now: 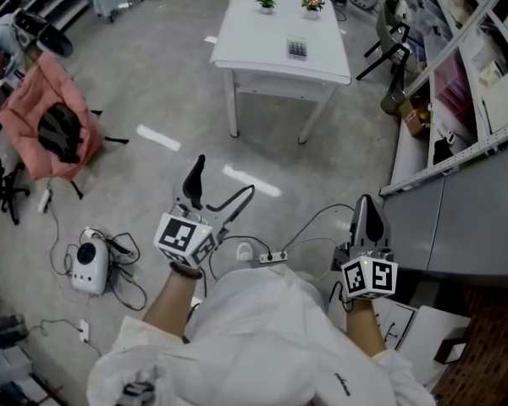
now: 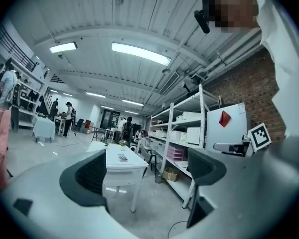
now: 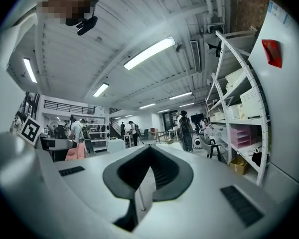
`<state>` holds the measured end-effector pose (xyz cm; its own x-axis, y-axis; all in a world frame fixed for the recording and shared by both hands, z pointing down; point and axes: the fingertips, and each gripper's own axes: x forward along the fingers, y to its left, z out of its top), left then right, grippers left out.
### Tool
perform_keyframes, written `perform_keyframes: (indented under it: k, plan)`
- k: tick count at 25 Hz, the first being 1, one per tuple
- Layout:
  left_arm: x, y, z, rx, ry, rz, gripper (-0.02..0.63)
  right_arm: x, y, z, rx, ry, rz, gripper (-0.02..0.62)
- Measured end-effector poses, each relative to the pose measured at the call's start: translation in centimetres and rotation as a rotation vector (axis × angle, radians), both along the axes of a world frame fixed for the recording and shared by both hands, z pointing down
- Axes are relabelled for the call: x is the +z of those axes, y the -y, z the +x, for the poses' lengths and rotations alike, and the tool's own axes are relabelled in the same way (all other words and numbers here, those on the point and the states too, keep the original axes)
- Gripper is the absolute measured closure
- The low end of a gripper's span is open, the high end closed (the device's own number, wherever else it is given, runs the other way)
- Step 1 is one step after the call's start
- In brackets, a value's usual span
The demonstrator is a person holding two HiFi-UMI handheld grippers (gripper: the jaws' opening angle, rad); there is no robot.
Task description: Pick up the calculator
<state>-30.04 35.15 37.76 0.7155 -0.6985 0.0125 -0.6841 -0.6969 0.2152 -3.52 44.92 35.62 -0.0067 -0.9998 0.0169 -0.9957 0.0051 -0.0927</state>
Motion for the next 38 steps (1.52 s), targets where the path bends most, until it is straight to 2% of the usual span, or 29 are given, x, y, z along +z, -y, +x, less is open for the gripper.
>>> perform_keyframes:
  k: [7, 15, 19, 24, 30, 38]
  plan:
    - [1.2, 3.6, -0.3, 0.051, -0.006, -0.034, 0.117, -0.5, 3.6, -2.3, 0.013, -0.019, -0.012, 0.578]
    - [1.7, 7.2, 1.4, 0.066, -0.037, -0.047, 0.117, -0.1, 8.3, -1.4, 0.021, -0.015, -0.016, 0.578]
    - [1.9, 9.9, 3.2, 0.069, -0.025, -0.051, 0.117, 0.1, 11.3, -0.6, -0.005, -0.008, -0.006, 0.578]
    - [1.8, 14.6, 7.4, 0.065, -0.009, -0.036, 0.117, 1.2, 16.4, 3.1, -0.031, 0.006, -0.001, 0.578]
    - [1.3, 22.4, 13.2, 0.052, 0.018, -0.027, 0.117, 1.2, 24.9, 7.8, -0.086, 0.009, 0.008, 0.578]
    - [0.9, 30.9, 19.2, -0.028, 0.027, -0.05, 0.117, 0.9, 33.8, 14.2, -0.144, 0.018, -0.002, 0.578]
